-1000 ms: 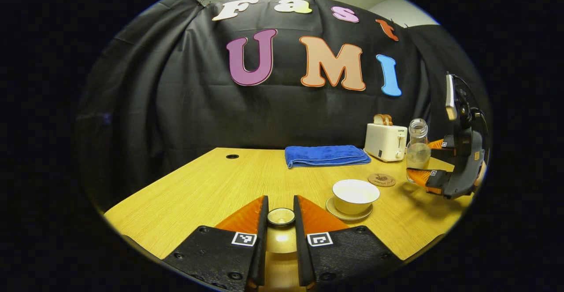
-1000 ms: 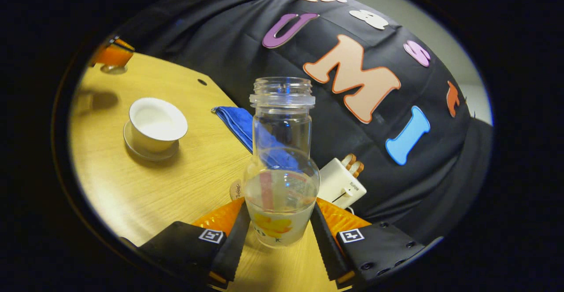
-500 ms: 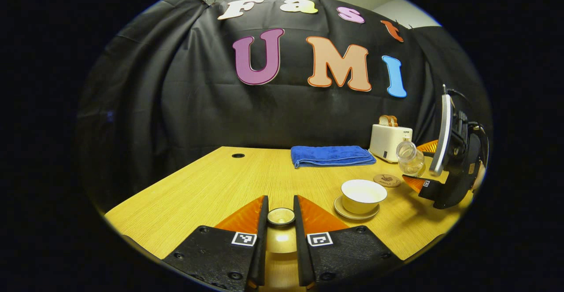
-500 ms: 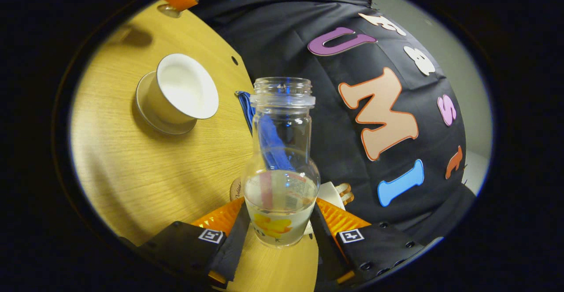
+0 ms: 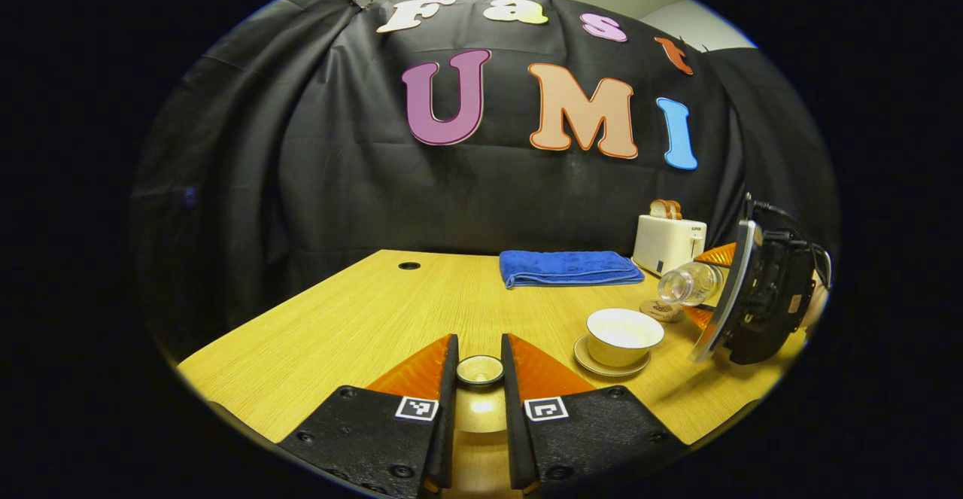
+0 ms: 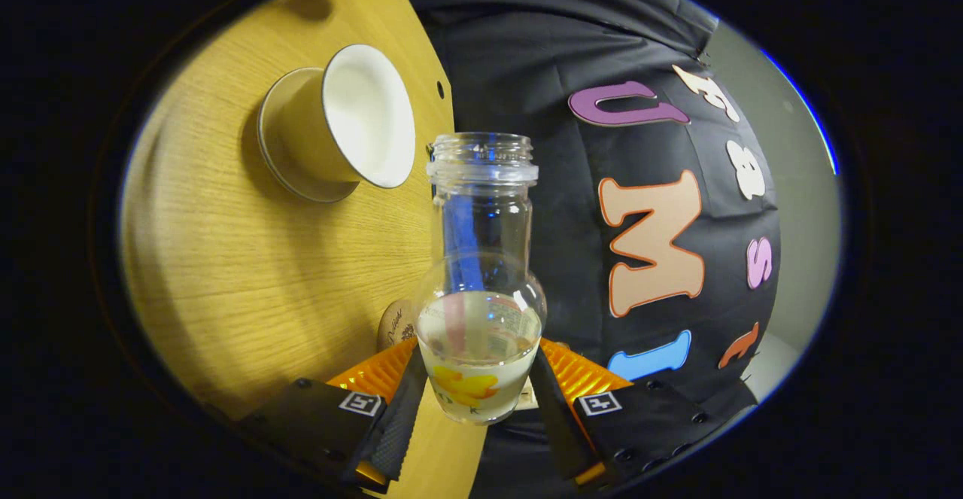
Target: Open the teacup lid with one hand, grasp the water bottle and pour water into the teacup with the other hand; after pouring, place the water bottle on the coaster and then close the teacup lid.
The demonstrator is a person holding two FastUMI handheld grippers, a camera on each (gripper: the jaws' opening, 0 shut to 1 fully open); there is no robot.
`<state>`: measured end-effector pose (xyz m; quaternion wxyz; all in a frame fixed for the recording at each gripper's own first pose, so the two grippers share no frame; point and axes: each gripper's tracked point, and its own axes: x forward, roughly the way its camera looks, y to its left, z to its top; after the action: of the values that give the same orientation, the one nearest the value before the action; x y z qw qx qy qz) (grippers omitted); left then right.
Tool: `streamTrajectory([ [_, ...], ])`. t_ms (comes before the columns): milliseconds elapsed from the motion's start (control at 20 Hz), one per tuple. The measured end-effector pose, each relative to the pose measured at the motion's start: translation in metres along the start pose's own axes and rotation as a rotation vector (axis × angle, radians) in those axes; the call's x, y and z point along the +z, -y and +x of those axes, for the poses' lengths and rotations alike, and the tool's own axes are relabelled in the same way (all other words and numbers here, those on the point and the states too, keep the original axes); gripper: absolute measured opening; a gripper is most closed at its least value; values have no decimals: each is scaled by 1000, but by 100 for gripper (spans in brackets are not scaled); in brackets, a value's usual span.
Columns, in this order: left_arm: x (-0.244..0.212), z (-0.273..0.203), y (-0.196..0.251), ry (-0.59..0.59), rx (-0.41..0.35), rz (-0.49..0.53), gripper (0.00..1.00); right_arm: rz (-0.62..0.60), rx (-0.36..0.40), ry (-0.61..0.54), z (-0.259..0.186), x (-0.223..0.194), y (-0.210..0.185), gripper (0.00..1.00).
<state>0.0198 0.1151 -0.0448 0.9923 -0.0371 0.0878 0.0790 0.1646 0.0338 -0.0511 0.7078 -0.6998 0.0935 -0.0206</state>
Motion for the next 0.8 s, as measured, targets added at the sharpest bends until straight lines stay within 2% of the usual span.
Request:
streamTrajectory([
  [800,-2,0,-8,-10,21,7,27,-265,-85,34,8,13,16,78],
])
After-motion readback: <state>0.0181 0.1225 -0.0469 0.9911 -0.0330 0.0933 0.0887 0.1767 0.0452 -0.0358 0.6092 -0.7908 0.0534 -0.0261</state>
